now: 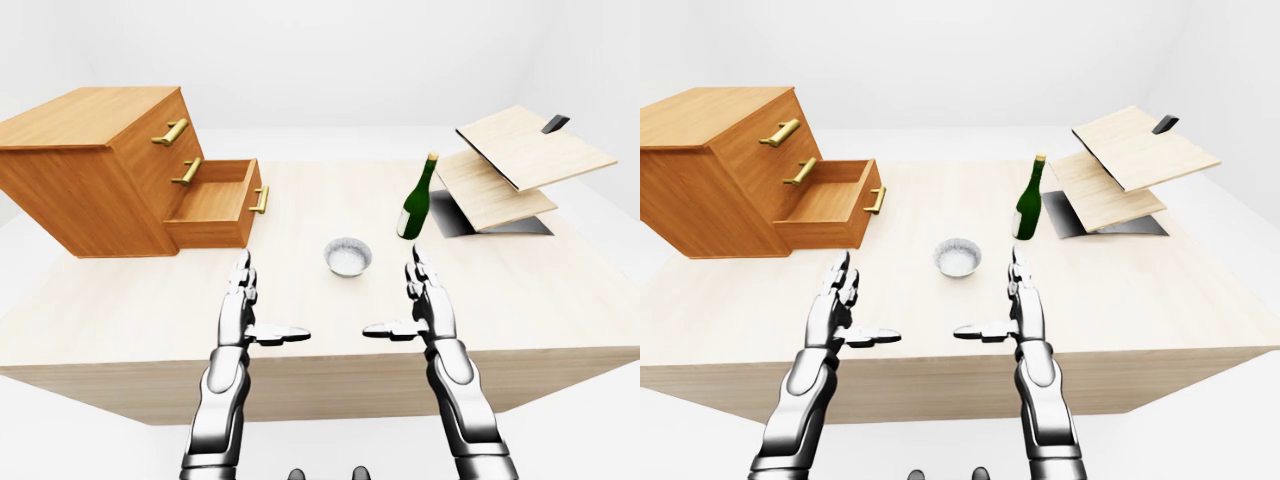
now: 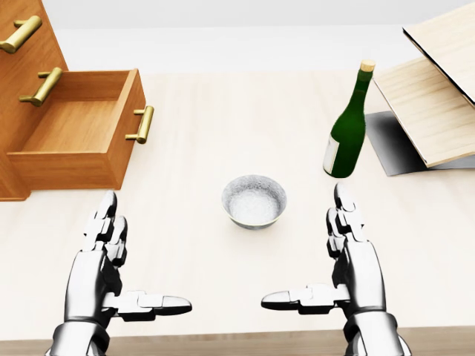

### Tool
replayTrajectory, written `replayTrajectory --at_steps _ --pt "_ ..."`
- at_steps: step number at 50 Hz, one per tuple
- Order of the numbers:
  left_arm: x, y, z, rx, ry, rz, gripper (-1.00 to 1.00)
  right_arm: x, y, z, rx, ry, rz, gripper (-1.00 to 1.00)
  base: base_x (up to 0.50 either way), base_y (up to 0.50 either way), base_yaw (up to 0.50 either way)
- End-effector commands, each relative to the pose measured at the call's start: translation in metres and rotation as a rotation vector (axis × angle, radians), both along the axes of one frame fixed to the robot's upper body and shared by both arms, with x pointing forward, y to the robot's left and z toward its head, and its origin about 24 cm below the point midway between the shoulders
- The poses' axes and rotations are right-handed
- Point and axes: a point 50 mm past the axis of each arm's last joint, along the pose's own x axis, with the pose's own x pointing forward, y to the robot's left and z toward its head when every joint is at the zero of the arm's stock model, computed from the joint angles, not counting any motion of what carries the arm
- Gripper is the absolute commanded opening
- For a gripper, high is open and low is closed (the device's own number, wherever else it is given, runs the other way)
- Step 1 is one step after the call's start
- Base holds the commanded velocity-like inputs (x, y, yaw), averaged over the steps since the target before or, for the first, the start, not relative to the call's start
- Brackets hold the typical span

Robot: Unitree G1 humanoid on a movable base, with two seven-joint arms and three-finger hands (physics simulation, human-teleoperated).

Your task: Close the bottom drawer of the cabinet.

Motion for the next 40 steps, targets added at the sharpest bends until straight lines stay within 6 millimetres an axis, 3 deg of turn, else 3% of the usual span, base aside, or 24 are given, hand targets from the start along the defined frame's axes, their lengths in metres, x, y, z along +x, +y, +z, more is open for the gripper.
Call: replayTrajectory --at_steps 1,6,12,15,18,23,40 --pt "-0.001 0.006 0.004 -0.04 0.008 -0.017 1.0 -0.002 -0.005 0.009 0.006 -0.02 0.006 1.0 0.0 0.0 0.0" --pt "-0.001 0.006 0.007 -0.033 -0.001 -0.012 1.0 -0.001 -0.008 0.013 0.004 -0.031 -0.012 1.0 0.0 0.0 0.0" --pt "-0.001 0.005 0.007 -0.029 -0.001 -0.015 1.0 -0.004 -0.021 0.033 0.002 -0.096 -0.087 1.0 0.0 0.0 0.0" --pt "-0.001 0.006 0.008 -0.031 -0.002 -0.011 1.0 -0.009 -0.043 0.055 0.017 -0.191 -0.22 1.0 0.0 0.0 0.0" --pt "-0.001 0.006 0.008 -0.03 -0.003 -0.011 1.0 -0.024 -0.067 0.072 0.175 -0.298 -0.391 1.0 0.0 0.0 0.0" --pt "-0.002 0.005 0.009 -0.029 -0.004 -0.012 1.0 -0.041 -0.088 0.078 0.211 -0.388 -0.573 1.0 0.0 0.0 0.0" --pt "-0.002 0.005 0.007 -0.059 0.007 -0.024 1.0 -0.049 -0.088 0.081 0.199 -0.436 -0.569 1.0 0.0 0.0 0.0"
